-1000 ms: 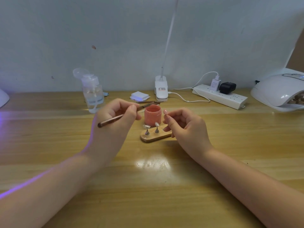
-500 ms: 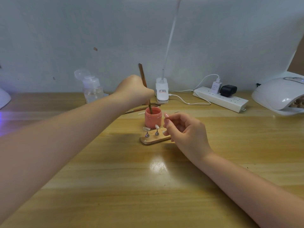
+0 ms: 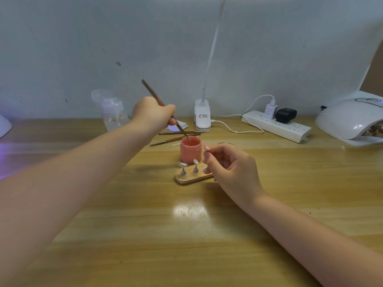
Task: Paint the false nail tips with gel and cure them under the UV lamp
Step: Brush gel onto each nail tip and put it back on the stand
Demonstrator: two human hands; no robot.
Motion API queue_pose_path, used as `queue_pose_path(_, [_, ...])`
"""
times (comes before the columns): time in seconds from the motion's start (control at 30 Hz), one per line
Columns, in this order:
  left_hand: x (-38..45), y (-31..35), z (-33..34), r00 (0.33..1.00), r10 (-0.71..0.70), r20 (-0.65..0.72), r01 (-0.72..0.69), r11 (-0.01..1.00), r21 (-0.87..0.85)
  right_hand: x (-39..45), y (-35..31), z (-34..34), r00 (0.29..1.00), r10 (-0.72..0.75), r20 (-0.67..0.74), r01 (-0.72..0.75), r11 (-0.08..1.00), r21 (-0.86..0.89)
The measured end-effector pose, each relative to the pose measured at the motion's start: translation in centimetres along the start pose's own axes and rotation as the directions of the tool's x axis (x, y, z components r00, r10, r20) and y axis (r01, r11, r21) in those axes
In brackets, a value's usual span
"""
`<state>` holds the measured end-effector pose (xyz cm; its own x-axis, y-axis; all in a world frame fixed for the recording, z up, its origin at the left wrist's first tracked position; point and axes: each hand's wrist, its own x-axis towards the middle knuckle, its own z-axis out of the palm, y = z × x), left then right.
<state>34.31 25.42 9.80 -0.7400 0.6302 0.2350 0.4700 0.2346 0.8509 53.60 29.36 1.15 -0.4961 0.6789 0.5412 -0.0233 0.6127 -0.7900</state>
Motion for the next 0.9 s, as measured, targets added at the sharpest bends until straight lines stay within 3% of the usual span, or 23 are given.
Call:
queue_pose_path(0.23, [0.3, -2.4, -0.7, 0.994, -0.111, 0.013, 0.11, 0.96, -0.257, -0.1, 0.1, 0.0, 1.0, 0.001, -0.003, -0.001, 1.0, 0.012])
queue_pose_path(0.67, [-1.1, -3.6, -1.1, 0.986, -0.137, 0.096, 0.162, 0.926, -0.342, 0.0, 0.1, -0.1, 1.0, -0.007, 0.015, 0.007, 1.0, -0.002])
queue_pose_path(0.9, [-1.7, -5.8, -1.9, 0.988, -0.152, 0.015, 0.145, 0.901, -0.409, 0.0, 0.1, -0.1, 1.0, -0.007, 0.013, 0.007, 1.0, -0.01])
